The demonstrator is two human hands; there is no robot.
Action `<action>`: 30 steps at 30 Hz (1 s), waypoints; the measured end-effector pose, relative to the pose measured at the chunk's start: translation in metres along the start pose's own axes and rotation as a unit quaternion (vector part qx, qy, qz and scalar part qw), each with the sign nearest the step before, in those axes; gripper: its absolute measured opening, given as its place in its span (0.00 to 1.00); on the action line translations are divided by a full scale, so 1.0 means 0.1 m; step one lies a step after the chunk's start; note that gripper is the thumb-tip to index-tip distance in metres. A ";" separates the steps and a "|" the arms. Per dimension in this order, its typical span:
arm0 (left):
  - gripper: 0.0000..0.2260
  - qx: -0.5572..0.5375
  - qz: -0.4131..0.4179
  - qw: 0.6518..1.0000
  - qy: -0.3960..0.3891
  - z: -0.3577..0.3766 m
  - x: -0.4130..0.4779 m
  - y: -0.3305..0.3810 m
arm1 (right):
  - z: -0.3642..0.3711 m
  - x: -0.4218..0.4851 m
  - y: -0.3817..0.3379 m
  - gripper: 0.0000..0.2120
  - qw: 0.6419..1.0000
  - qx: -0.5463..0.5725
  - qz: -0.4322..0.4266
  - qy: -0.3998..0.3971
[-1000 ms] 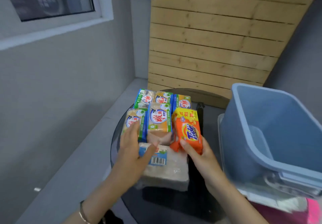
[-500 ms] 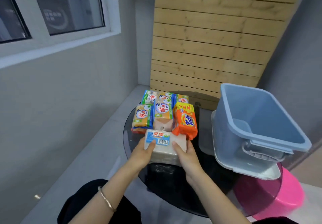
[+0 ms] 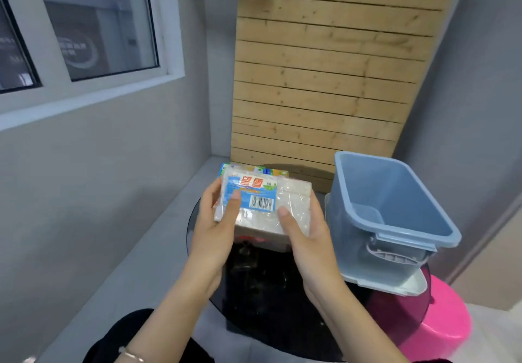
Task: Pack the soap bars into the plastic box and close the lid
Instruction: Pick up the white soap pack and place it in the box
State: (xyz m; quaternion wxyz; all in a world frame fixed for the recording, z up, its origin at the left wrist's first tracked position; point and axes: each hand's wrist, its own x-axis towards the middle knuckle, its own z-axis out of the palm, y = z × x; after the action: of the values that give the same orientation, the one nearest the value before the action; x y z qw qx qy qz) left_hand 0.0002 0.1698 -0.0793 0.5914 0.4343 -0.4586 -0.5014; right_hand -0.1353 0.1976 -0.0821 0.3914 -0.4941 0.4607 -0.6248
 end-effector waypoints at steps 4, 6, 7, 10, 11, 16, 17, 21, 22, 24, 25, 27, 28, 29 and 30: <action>0.20 -0.032 -0.091 0.992 -0.079 0.40 0.22 0.35 | -0.28 0.21 -0.45 0.28 0.997 -0.027 -0.062 0.030; 0.20 -0.062 -0.103 0.987 -0.106 0.66 0.33 0.45 | -0.49 0.36 -0.62 0.30 0.995 -0.045 -0.081 0.041; 0.20 -0.070 -0.099 0.986 -0.111 0.81 0.38 0.49 | -0.60 0.44 -0.70 0.30 0.994 -0.055 -0.086 0.043; 0.25 -0.091 -0.087 0.984 -0.126 1.23 0.55 0.57 | -0.90 0.65 -0.86 0.30 0.992 -0.073 -0.089 0.057; 0.26 -0.094 -0.088 0.983 -0.129 1.36 0.61 0.57 | -1.00 0.73 -0.87 0.30 0.991 -0.068 -0.090 0.068; 0.24 -0.146 -0.153 0.968 -0.133 2.01 0.90 0.45 | -1.45 1.10 -0.74 0.39 0.980 0.130 0.080 0.126; 0.24 -0.149 -0.170 0.964 -0.138 2.12 0.94 0.39 | -1.50 1.16 -0.69 0.33 0.970 0.184 0.120 0.105; 0.24 -0.081 -0.191 0.963 -0.170 2.39 1.12 0.16 | -1.58 1.34 -0.48 0.16 0.934 0.271 0.206 0.108; 0.23 -0.062 -0.190 0.961 -0.191 2.40 1.18 0.10 | -1.60 1.38 -0.42 0.17 0.930 0.271 0.221 0.116; 0.22 -0.014 -0.169 0.956 -0.240 2.39 1.26 0.02 | -1.68 1.44 -0.31 0.19 0.921 0.268 0.244 0.140; 0.23 0.032 -0.151 0.957 -0.246 2.37 1.30 -0.03 | -1.73 1.47 -0.26 0.19 0.918 0.265 0.251 0.155; 0.24 0.134 -0.099 0.960 -0.224 2.31 1.38 -0.17 | -1.83 1.51 -0.18 0.19 0.914 0.247 0.263 0.183; 0.24 0.167 -0.077 0.960 -0.209 2.29 1.42 -0.24 | -1.86 1.53 -0.13 0.19 0.912 0.236 0.273 0.196; 0.25 0.178 -0.069 0.960 -0.205 2.27 1.45 -0.31 | -1.89 1.55 -0.09 0.20 0.908 0.223 0.286 0.208; 0.26 0.169 -0.075 0.960 -0.212 2.27 1.47 -0.39 | -1.90 1.56 -0.04 0.20 0.905 0.209 0.298 0.219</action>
State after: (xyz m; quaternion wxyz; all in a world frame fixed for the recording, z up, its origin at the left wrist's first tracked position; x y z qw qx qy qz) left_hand -0.2180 0.0073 -0.0560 0.3594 0.4448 -0.6172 -0.5404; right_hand -0.3531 0.0867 -0.0551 0.5432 -0.0917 0.5191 -0.6535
